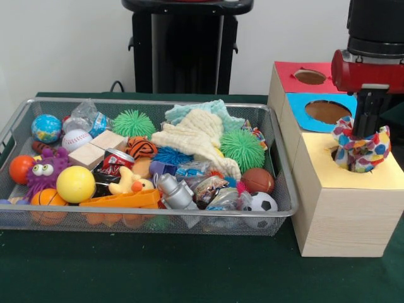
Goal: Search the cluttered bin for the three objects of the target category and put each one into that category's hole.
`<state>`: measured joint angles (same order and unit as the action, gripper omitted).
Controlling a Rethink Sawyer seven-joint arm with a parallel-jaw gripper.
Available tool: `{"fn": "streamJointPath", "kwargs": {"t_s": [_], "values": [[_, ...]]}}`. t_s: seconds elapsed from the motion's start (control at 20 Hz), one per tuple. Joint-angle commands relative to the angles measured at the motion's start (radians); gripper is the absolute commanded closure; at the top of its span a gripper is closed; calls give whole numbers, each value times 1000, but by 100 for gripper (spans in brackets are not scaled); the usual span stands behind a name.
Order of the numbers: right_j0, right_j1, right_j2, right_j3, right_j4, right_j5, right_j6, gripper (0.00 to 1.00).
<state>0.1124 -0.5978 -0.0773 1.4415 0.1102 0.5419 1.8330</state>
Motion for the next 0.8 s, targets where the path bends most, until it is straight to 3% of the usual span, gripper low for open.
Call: {"fn": "streamJointPath", "kwargs": {"t_s": [0.05,0.8], "values": [[-40,105,50,16,-26,-57,112,100],[-41,102,51,3,-36,-4,85,100]]}}
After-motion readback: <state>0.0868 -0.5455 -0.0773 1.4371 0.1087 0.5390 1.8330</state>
